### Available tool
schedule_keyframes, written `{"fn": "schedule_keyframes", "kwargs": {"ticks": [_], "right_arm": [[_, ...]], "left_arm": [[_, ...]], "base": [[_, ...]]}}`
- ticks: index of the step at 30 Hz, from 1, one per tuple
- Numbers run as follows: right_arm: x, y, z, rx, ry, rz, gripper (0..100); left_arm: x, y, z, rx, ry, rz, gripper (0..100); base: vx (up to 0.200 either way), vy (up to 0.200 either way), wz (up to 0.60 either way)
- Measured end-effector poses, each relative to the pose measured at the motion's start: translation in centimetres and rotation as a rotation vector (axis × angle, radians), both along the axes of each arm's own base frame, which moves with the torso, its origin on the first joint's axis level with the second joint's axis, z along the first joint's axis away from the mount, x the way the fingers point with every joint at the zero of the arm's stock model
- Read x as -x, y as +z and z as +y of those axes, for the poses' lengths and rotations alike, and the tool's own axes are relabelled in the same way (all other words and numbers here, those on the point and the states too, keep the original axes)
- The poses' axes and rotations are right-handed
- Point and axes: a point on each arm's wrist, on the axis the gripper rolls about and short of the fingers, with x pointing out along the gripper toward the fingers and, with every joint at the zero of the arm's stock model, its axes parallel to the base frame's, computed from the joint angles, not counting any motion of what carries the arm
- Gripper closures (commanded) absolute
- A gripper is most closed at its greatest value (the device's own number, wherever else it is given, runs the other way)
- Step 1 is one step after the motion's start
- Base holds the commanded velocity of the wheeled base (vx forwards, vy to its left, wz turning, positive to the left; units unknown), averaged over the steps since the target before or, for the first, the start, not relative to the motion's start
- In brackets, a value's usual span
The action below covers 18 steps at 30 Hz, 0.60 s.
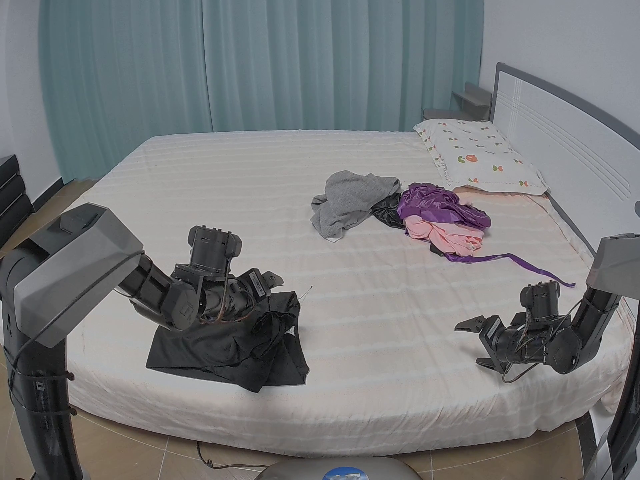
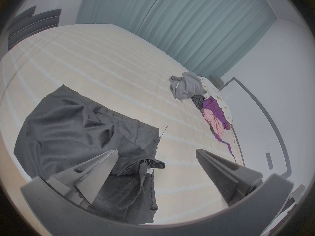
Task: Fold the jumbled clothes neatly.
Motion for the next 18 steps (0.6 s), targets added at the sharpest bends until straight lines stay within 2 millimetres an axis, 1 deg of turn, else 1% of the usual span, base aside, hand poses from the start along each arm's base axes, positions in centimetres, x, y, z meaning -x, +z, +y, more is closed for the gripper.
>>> {"fn": "schedule_keyframes", "kwargs": {"ticks": [7,11,18], "right_arm": [[0.0,0.0,0.0,0.0,0.0,0.0,0],[0.0,0.0,0.0,0.0,0.0,0.0,0],[-0.2,0.1,0.1,0.004,0.003,-0.008,0]], "left_arm": [[-0.2,0.7,2.4,0.058,0.08,0.01,0],[0.0,0.9,4.1,0.114,0.114,0.036,0],[0.9,0.3,7.7,0.184,0.14,0.094,0]], "base": [[0.0,0.0,0.0],[0.0,0.2,0.0],[0.0,0.2,0.0]]}}
